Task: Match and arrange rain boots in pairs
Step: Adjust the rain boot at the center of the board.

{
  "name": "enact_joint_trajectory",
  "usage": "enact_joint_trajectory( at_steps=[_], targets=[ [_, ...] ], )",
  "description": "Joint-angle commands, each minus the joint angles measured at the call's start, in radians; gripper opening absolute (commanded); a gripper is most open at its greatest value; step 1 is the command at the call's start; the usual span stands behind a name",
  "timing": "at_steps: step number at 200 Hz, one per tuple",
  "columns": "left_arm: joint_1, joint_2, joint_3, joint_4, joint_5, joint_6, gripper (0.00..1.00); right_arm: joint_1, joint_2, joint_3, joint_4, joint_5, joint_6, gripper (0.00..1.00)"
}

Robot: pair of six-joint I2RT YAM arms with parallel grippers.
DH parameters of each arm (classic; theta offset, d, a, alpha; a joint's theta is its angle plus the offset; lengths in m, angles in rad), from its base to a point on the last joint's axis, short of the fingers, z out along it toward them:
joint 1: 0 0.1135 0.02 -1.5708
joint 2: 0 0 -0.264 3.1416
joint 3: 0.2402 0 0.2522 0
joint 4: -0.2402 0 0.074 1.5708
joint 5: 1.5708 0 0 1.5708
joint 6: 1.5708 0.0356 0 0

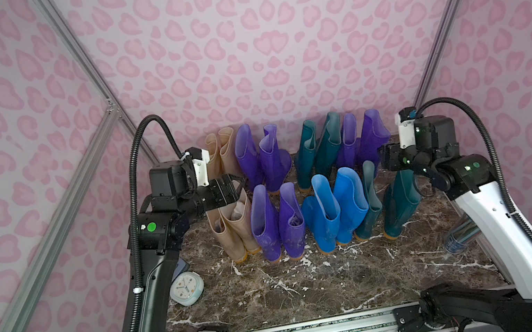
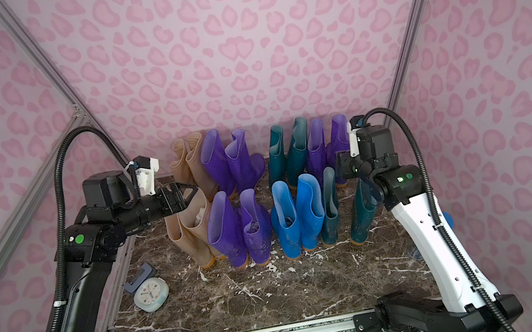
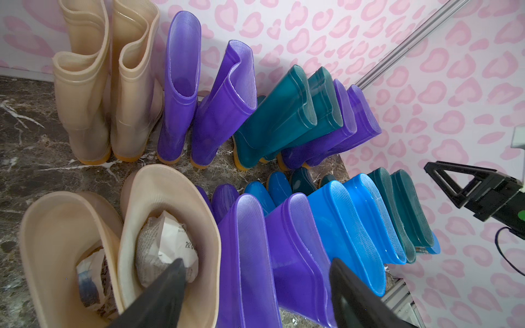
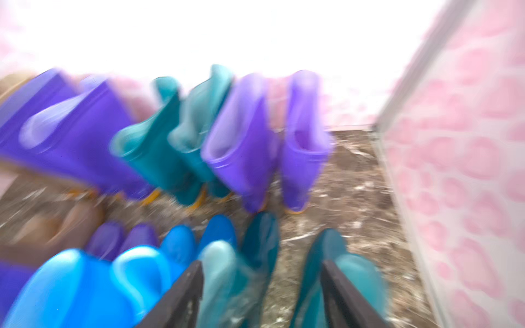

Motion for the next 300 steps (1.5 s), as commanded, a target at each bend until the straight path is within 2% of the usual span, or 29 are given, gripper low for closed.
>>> enact_joint_trajectory(
  at_steps=[1, 17, 31, 55, 71, 97, 109, 119, 127, 135, 146, 186, 224, 253, 261, 267, 281, 294, 300],
  targets=[
    [0.000, 0.000, -0.001, 0.018, -0.005, 0.007, 0.81, -0.086, -0.063, -0.116, 0.056, 0.137, 0.047, 0.89],
    [0.000, 0.001, -0.006, 0.017, -0.011, 0.008, 0.81, -0.194, -0.105, -0.200, 0.108, -0.013, 0.045, 0.96],
    [0.000, 0.006, 0.000, 0.016, -0.010, 0.010, 0.81, -0.262, -0.096, -0.236, 0.120, -0.156, 0.036, 0.97],
    [-0.001, 0.004, 0.001, 0.019, -0.010, 0.013, 0.81, -0.268, -0.046, -0.241, 0.130, -0.280, 0.028, 0.97],
    [0.000, 0.003, -0.001, 0.017, -0.014, 0.012, 0.81, -0.269, -0.014, -0.229, 0.147, -0.319, 0.031, 0.95],
    [0.000, 0.001, -0.007, 0.016, -0.019, 0.017, 0.81, -0.265, 0.033, -0.196, 0.160, -0.350, 0.020, 0.74],
    [0.000, 0.001, -0.007, 0.014, -0.025, 0.017, 0.81, -0.266, 0.073, -0.172, 0.143, -0.381, 0.010, 0.56],
    [0.001, 0.002, -0.007, 0.013, -0.021, 0.017, 0.81, -0.262, 0.101, -0.156, 0.133, -0.422, 0.004, 0.30],
    [0.001, 0.002, -0.009, 0.016, -0.020, 0.017, 0.81, -0.251, 0.113, -0.146, 0.130, -0.424, 0.003, 0.16],
    [-0.001, 0.001, -0.010, 0.017, -0.022, 0.017, 0.81, -0.231, 0.114, -0.139, 0.130, -0.420, -0.001, 0.06],
    [0.001, 0.003, -0.012, 0.016, -0.024, 0.019, 0.81, -0.199, 0.108, -0.134, 0.133, -0.414, -0.005, 0.00],
    [0.001, 0.009, -0.015, 0.023, -0.022, 0.018, 0.81, -0.158, 0.095, -0.135, 0.149, -0.510, 0.001, 0.00],
    [0.000, 0.010, -0.011, 0.032, -0.012, 0.016, 0.81, -0.178, 0.089, -0.132, 0.127, -0.492, -0.041, 0.00],
    [0.000, 0.013, -0.021, 0.044, -0.002, 0.011, 0.81, -0.218, 0.116, -0.148, 0.121, -0.418, -0.067, 0.02],
    [0.000, 0.015, -0.019, 0.043, -0.002, 0.010, 0.81, -0.228, 0.130, -0.141, 0.119, -0.433, -0.065, 0.09],
    [0.000, 0.018, -0.013, 0.037, -0.002, 0.011, 0.81, -0.232, 0.139, -0.129, 0.116, -0.433, -0.059, 0.24],
    [0.000, 0.014, -0.006, 0.028, -0.016, 0.017, 0.81, -0.232, 0.141, -0.104, 0.118, -0.445, -0.058, 0.29],
    [0.001, 0.008, -0.001, 0.026, -0.031, 0.021, 0.81, -0.229, 0.142, -0.078, 0.115, -0.436, -0.042, 0.49],
    [0.001, 0.008, 0.003, 0.021, -0.036, 0.021, 0.81, -0.221, 0.142, -0.043, 0.108, -0.424, -0.036, 0.54]
  ],
)
